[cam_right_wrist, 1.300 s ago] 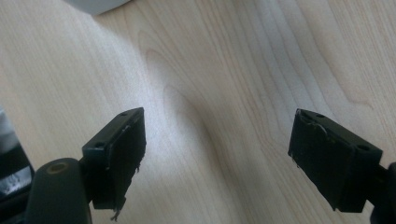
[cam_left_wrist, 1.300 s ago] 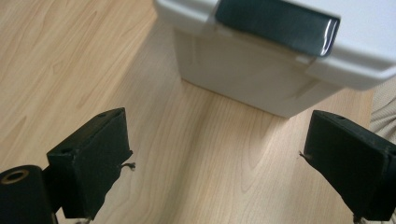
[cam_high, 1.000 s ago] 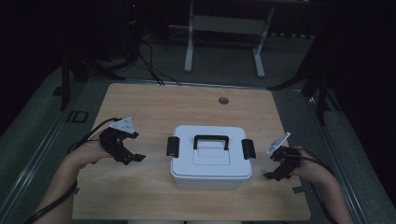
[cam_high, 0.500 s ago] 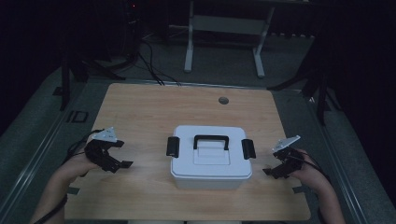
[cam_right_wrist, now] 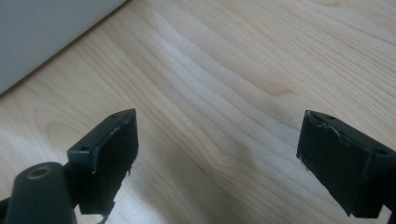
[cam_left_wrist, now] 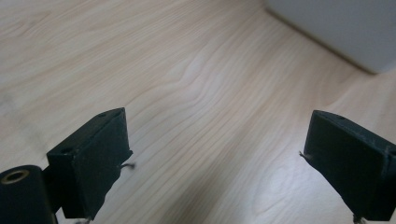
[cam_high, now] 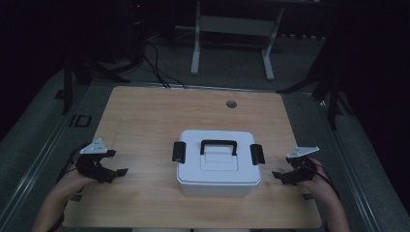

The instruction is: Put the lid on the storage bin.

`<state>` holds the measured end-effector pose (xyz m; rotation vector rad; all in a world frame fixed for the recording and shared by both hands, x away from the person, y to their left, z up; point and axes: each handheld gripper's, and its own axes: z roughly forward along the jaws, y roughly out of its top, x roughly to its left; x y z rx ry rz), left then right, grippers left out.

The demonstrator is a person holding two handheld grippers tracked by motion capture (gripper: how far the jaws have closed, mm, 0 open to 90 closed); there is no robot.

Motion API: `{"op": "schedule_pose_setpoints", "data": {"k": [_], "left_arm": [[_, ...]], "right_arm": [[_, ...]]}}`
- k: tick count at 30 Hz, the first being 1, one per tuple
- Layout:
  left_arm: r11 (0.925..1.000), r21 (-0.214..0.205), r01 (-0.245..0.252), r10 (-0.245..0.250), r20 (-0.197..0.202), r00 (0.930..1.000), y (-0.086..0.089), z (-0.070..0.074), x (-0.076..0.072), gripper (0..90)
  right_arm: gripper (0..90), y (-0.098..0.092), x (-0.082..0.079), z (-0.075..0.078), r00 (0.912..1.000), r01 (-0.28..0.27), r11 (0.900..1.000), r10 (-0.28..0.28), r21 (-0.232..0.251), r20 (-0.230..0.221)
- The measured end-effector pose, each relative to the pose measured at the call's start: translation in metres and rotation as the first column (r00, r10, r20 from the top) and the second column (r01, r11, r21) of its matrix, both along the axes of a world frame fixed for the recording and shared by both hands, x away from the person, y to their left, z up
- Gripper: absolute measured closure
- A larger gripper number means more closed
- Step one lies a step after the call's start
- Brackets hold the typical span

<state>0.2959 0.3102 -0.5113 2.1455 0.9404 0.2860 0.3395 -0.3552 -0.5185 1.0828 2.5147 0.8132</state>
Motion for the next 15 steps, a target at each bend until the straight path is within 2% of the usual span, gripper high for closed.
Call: {"op": "schedule_pose_setpoints", "data": {"k": [3, 8, 12, 15], "left_arm": [[0.9991, -0.006, -0.043, 0.043, 0.012, 0.999, 0.005, -0.007, -0.003, 7.1], [0.995, -0.007, -0.099, 0.1, 0.036, 0.9944, 0.01, -0.013, -0.01, 7.1], [0.991, -0.034, -0.13, 0.131, 0.053, 0.9899, 0.011, -0.017, -0.016, 7.1], [0.9882, -0.031, -0.15, 0.152, 0.07, 0.986, 0.011, -0.019, -0.019, 7.1]], "right_arm": [[12.2, -0.001, -0.002, -0.005, 0.9993, 0.021, 0.9994, -0.021, 0.026, 0.03], [12.1, -0.001, -0.005, -0.012, 0.9983, 0.044, 0.997, -0.047, 0.063, 0.036], [12.1, -0.002, -0.008, -0.014, 0.9935, 0.078, 0.9926, -0.085, 0.093, 0.075], [12.1, -0.002, -0.009, -0.015, 0.9898, 0.094, 0.9893, -0.105, 0.112, 0.096]]}}
